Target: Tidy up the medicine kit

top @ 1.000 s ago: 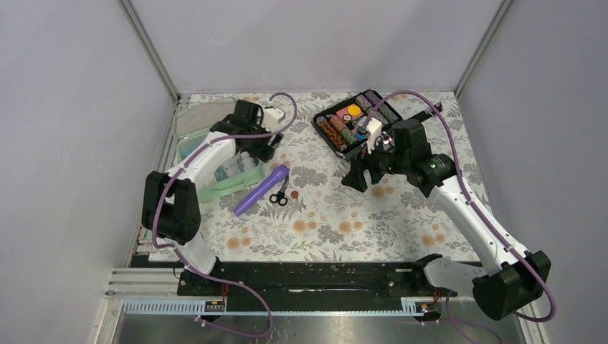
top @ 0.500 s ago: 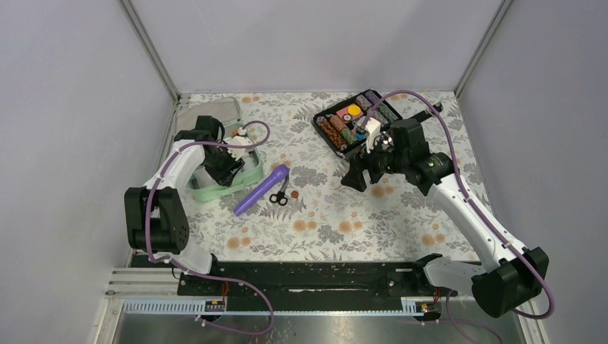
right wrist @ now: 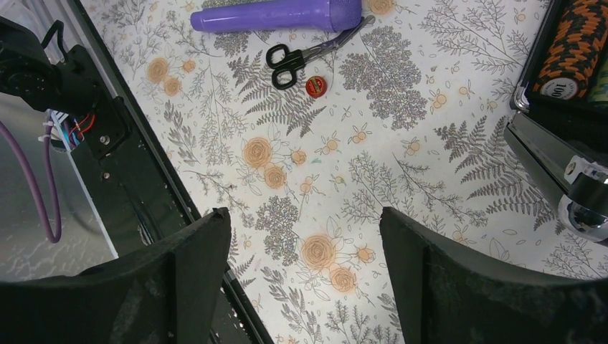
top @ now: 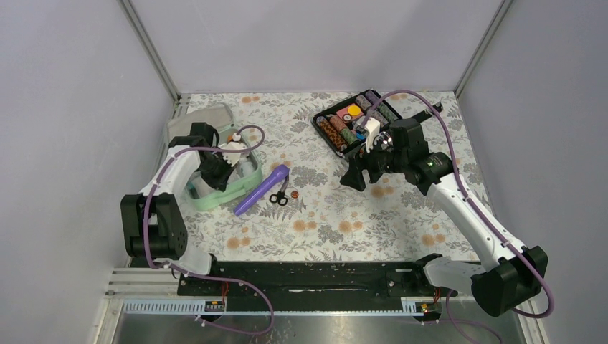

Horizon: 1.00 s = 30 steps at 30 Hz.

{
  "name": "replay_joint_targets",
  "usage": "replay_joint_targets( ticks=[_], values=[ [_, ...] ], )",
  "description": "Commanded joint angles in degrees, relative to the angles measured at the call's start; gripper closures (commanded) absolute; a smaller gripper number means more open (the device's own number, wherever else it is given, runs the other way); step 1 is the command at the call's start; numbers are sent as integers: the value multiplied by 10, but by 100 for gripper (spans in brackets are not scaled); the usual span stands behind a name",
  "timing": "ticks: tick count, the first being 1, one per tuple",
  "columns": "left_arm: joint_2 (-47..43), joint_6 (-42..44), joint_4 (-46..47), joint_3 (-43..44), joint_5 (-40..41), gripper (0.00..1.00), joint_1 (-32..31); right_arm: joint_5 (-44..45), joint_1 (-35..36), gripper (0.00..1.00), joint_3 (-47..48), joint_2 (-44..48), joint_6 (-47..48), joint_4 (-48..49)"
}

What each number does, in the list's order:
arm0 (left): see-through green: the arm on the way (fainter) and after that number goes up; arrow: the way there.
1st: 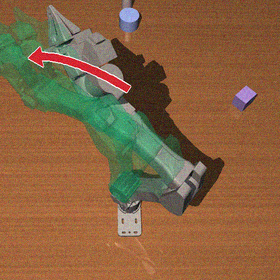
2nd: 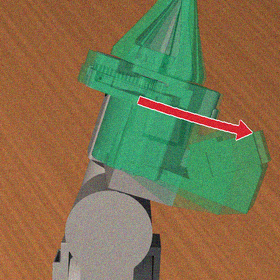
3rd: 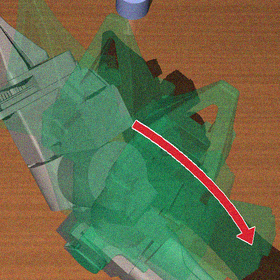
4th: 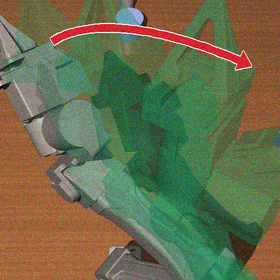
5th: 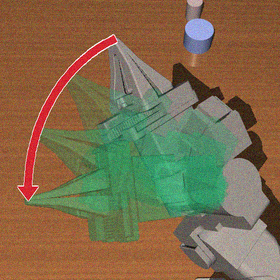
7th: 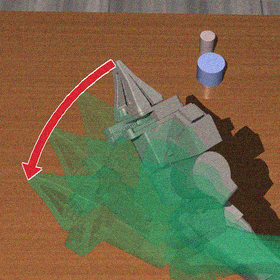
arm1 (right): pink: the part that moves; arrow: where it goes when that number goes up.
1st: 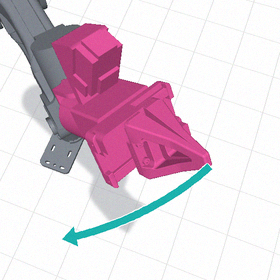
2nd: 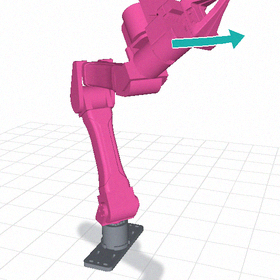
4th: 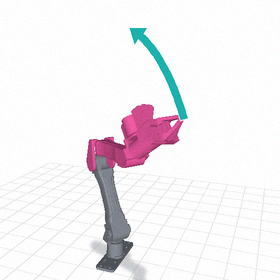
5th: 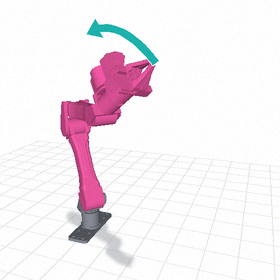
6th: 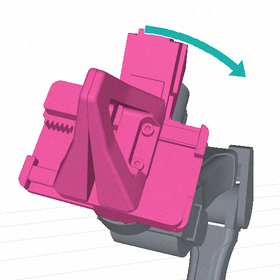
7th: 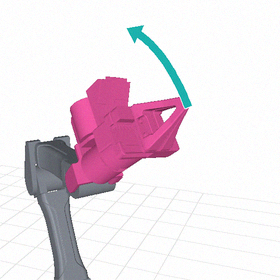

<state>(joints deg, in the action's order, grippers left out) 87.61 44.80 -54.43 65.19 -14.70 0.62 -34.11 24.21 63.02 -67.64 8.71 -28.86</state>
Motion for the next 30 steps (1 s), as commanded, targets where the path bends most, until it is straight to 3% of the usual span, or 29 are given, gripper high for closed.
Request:
replay_joint_targets(
  ticks=[1, 7, 14, 16, 19, 21, 25, 30],
  values=[
    [-40, -134, -76, -30, -41, 100, 9, -20, -3, 18, 0, -2, -15, 37],
    [-50, -258, -75, -49, -63, 100, 3, -26, -3, 18, 3, -9, -22, 42],
    [-37, -318, -63, -29, -93, 100, -26, -12, 4, 20, 5, -33, -40, 61],
    [-32, -327, -59, -25, -56, 100, -29, -4, 10, 20, 10, -46, -43, 63],
    [-54, -335, -35, -9, 28, 76, -29, 5, 20, 21, 21, -68, -44, 64],
    [-98, -337, -3, 7, 26, 61, -29, 5, 23, 21, 29, -78, -49, 64],
    [-180, -311, 95, 1, -106, 52, -61, 5, 25, 21, 33, -86, -57, 66],
    [-159, -333, 184, -38, -110, 50, -162, 10, 24, 21, 21, -74, -58, 66]
  ],
)
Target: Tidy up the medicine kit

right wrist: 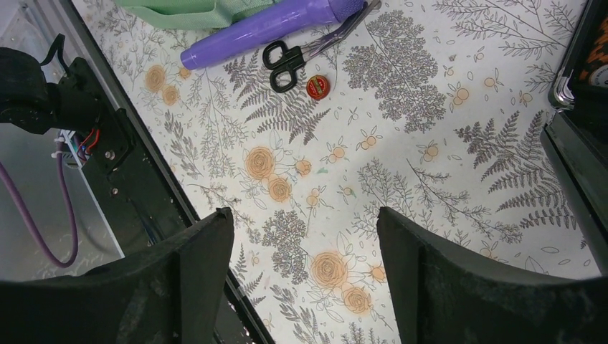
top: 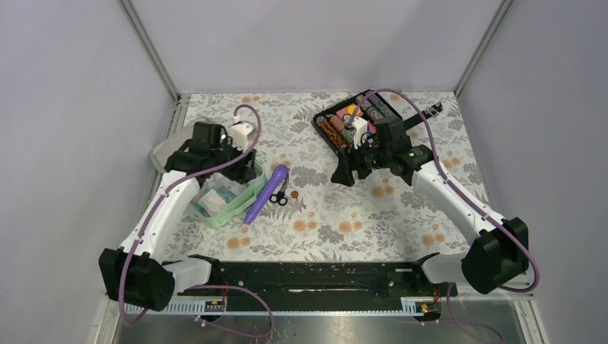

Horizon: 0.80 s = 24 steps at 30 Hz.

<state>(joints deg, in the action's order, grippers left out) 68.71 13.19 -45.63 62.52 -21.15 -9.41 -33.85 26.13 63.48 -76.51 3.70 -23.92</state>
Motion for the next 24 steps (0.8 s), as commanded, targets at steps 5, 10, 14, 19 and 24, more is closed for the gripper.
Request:
replay_joint_targets(
  ticks=[5, 10, 14, 19, 24],
  values=[
    [91, -51, 175, -44, -39, 51, -125, 24, 5, 20, -1, 42, 6, 5],
    [169, -48, 193, -41, 4, 53, -162, 38, 5, 20, -36, 81, 16, 5],
    [214, -51, 196, -33, 67, 54, -185, 47, 4, 19, -52, 98, 28, 0],
    [245, -50, 205, -37, 107, 57, -206, 49, 4, 19, -53, 98, 32, -2],
    [266, -66, 214, -47, 150, 57, -208, 47, 4, 19, -47, 92, 34, -2]
  ],
)
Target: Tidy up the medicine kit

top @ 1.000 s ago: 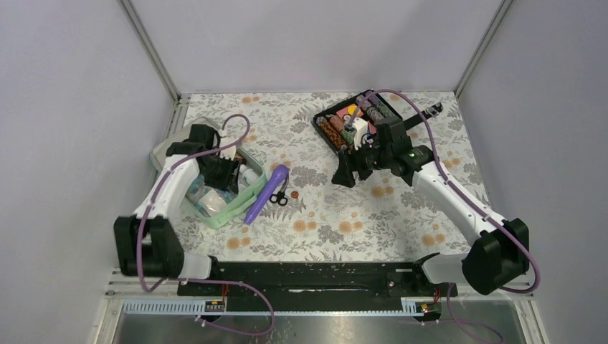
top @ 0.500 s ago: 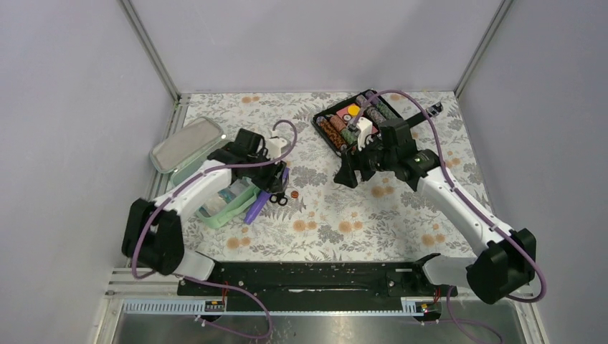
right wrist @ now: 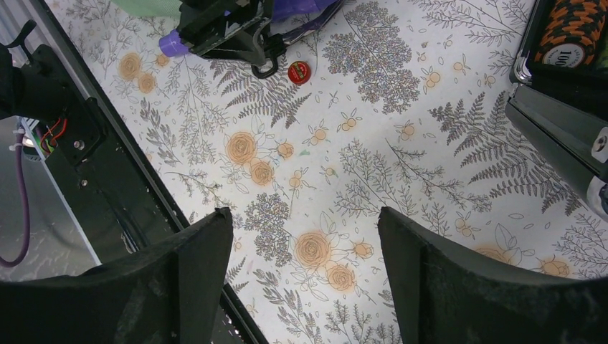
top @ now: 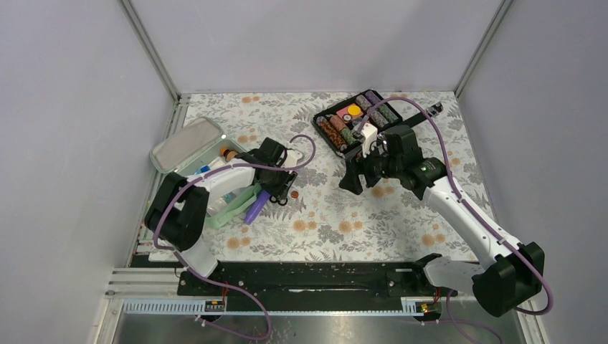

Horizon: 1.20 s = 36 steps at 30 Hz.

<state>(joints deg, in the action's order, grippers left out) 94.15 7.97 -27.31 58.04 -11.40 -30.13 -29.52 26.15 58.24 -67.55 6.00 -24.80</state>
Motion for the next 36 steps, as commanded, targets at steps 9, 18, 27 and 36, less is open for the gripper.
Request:
replay_joint_targets(
  ticks=[9, 18, 27, 36],
  values=[
    [59, -10, -11, 8, 40, 67, -17, 0, 4, 19, 10, -2, 10, -2],
    [41, 24, -13, -29, 76, 88, -63, -13, 4, 19, -6, -9, -13, 12],
    [57, 28, -52, 1, 36, 100, -76, -35, 6, 22, -52, -26, -70, 50],
    [139, -59, -67, 105, -78, 100, -87, -12, 36, 24, -69, -95, -151, 90]
  ],
)
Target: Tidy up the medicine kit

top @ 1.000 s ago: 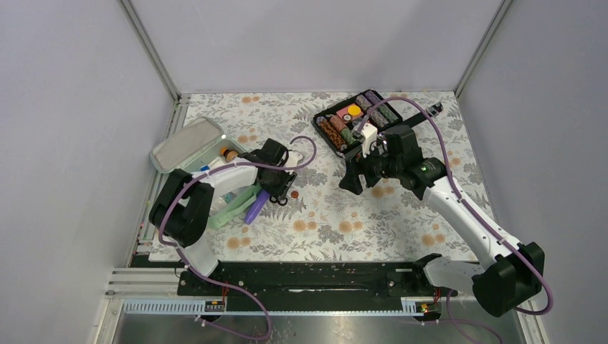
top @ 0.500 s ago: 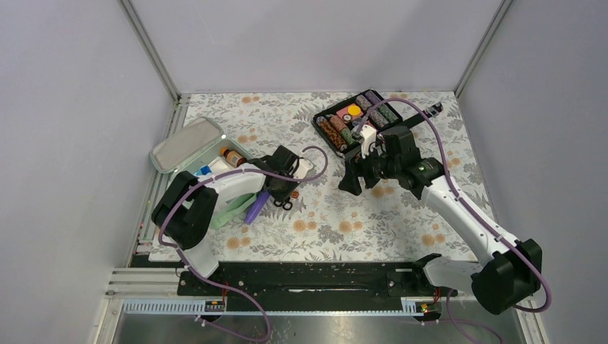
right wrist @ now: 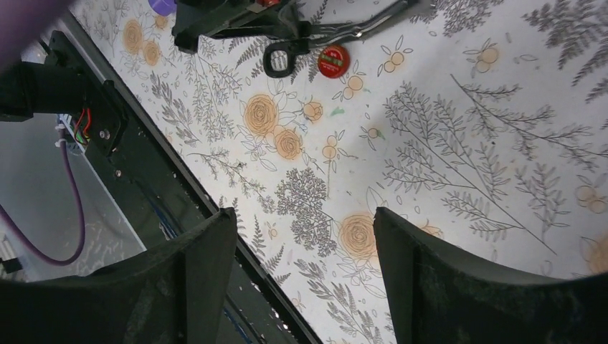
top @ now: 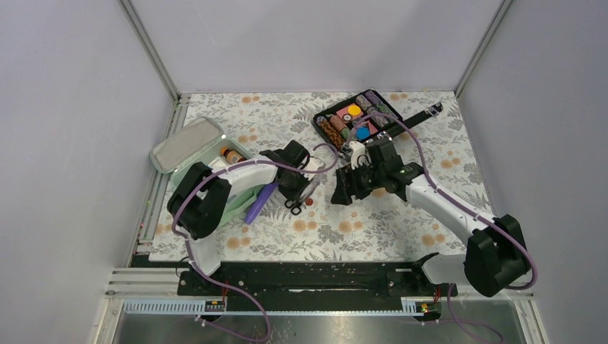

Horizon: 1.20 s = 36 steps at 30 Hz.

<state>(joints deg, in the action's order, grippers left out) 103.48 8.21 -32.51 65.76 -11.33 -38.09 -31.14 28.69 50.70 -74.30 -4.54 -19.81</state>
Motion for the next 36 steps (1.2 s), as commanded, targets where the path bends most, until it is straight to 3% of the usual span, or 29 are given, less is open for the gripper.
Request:
replay_joint_targets(
  ticks=[1, 9, 14, 20, 29, 36],
  values=[
    [54, -78, -13, 34, -97, 100, -8, 11, 10, 24, 9, -36, -54, 43],
    [48, -211, 76, -27, -242, 91, -1, 49, 11, 24, 26, -94, -83, 50],
    [-37, -268, 133, -86, -228, 76, 51, 100, 25, 26, 55, -142, -101, 46],
    [-89, -316, 130, -121, -216, 60, 121, 221, 76, 27, 115, -202, -134, 5],
    [-123, -339, 158, -170, -182, 54, 125, 341, 139, 34, 199, -294, -224, -67],
    [-115, -404, 197, -213, -145, 51, 125, 440, 167, 39, 255, -357, -325, -145]
  ],
)
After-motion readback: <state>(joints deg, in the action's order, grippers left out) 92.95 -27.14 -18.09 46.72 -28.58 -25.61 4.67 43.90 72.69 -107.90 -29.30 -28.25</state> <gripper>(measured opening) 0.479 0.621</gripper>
